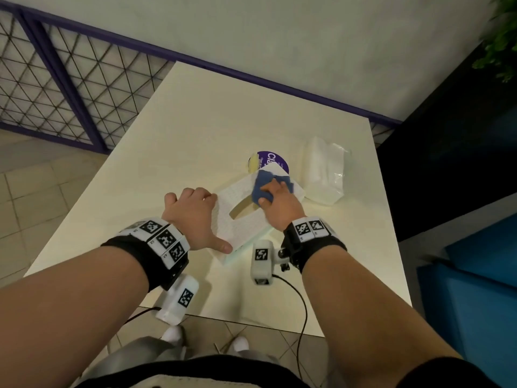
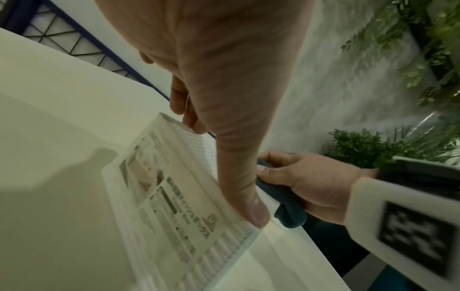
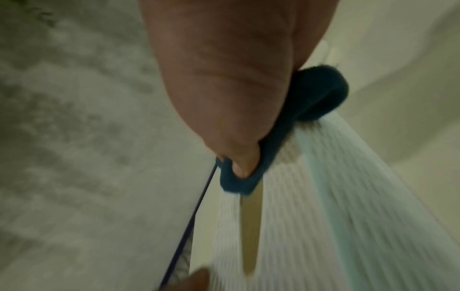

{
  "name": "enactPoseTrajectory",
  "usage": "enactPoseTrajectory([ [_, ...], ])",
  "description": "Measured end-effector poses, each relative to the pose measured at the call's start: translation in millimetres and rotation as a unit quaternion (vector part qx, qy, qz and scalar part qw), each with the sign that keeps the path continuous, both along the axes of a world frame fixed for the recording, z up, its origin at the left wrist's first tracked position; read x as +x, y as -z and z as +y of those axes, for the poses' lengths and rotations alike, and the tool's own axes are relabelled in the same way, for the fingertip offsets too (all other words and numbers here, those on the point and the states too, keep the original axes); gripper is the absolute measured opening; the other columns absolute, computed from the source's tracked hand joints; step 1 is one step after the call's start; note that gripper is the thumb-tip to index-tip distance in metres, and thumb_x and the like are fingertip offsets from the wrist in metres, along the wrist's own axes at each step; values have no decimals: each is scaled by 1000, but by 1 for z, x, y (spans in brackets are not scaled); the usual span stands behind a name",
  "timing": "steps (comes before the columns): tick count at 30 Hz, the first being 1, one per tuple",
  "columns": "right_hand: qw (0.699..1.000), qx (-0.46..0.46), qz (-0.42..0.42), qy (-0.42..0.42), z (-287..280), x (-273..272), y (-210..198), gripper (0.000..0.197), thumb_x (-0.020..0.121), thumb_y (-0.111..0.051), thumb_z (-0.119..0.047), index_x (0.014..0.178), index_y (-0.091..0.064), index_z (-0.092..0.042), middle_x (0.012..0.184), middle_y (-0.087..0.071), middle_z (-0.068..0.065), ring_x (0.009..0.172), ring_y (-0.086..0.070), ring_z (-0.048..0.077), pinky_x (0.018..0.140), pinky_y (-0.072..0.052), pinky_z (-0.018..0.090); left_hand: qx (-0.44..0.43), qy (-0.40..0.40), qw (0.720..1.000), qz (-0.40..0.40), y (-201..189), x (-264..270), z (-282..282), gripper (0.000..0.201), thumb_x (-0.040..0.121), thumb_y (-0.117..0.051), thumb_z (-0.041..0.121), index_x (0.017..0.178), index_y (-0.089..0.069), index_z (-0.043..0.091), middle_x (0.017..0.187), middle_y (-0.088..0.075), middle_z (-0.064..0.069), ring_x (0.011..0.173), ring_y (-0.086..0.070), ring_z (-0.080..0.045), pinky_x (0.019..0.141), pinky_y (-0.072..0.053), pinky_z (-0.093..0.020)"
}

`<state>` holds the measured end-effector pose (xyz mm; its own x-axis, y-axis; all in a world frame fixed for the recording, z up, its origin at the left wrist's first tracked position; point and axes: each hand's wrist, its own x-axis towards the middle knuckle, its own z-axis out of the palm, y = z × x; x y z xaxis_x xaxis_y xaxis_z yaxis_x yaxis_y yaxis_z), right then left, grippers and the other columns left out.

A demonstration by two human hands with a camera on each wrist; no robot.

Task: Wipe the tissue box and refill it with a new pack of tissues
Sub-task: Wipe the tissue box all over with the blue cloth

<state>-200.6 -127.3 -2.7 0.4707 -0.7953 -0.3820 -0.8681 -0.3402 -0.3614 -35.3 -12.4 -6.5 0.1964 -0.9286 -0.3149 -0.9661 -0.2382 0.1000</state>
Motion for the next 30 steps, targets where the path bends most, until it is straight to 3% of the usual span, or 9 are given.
enactPoseTrajectory([
  [4,986,39,-61,-152,47,17,-4,39,96,-52,-18,134,-50,-13,150,-39,12,130,-44,31,97,-38,33,12,16,1000,-23,-1,-2,-7,109,39,-57,92,126,-47,27,123,-47,5,114,-43,-20,85,-28,-42],
  [6,977,46,-79,-190,62,17,-4,36,95,-55,-16,130,-57,-13,147,-43,14,129,-45,31,99,-38,36,10,25,999,-26,-1,-3,-8,102,37,-58,91,116,-50,28,114,-48,5,108,-45,-20,80,-26,-41],
  [9,982,47,-52,-174,45,8,-2,44,96,-54,-19,140,-48,-18,155,-35,9,141,-34,26,112,-29,34,14,31,999,-34,0,-1,-6,106,38,-56,93,120,-47,27,114,-49,4,109,-46,-21,81,-25,-42],
  [12,995,-1,-15,-103,29,1,-4,51,99,-47,-17,148,-32,-17,155,-32,11,137,-38,30,107,-31,31,20,36,998,-41,2,1,-5,111,41,-53,94,128,-44,24,118,-48,3,112,-45,-22,86,-27,-43],
  [19,979,34,-81,-184,61,0,5,44,97,-53,-21,140,-47,-19,156,-33,2,146,-24,17,116,-16,31,48,57,996,-45,-6,-2,-8,99,40,-59,90,113,-49,25,105,-46,5,105,-47,-21,84,-27,-43],
  [23,997,-46,12,-59,7,-33,12,50,98,-46,-23,147,-34,-24,158,-28,0,147,-24,14,120,0,40,64,70,994,-59,-8,-3,-12,105,45,-58,90,123,-47,20,114,-49,1,108,-46,-22,92,-28,-45],
  [26,998,-63,21,-2,6,-31,17,52,100,-38,-23,151,-24,-20,160,-23,5,147,-21,21,121,-8,41,69,73,992,-70,-10,-5,-13,107,46,-57,91,123,-48,19,115,-49,0,109,-46,-22,94,-28,-45],
  [28,999,-42,-23,-26,34,-19,21,49,100,-40,-26,148,-33,-17,159,-25,7,147,-20,23,120,-16,40,69,74,992,-80,-11,-7,-14,104,45,-58,90,120,-50,18,114,-50,-1,109,-47,-23,94,-27,-44],
  [30,992,-39,-75,-92,65,-13,25,46,97,-49,-34,141,-46,-20,156,-32,2,147,-21,19,122,-12,38,73,75,990,-90,-13,-10,-16,101,46,-60,89,117,-52,18,113,-49,-2,108,-47,-23,92,-27,-43],
])
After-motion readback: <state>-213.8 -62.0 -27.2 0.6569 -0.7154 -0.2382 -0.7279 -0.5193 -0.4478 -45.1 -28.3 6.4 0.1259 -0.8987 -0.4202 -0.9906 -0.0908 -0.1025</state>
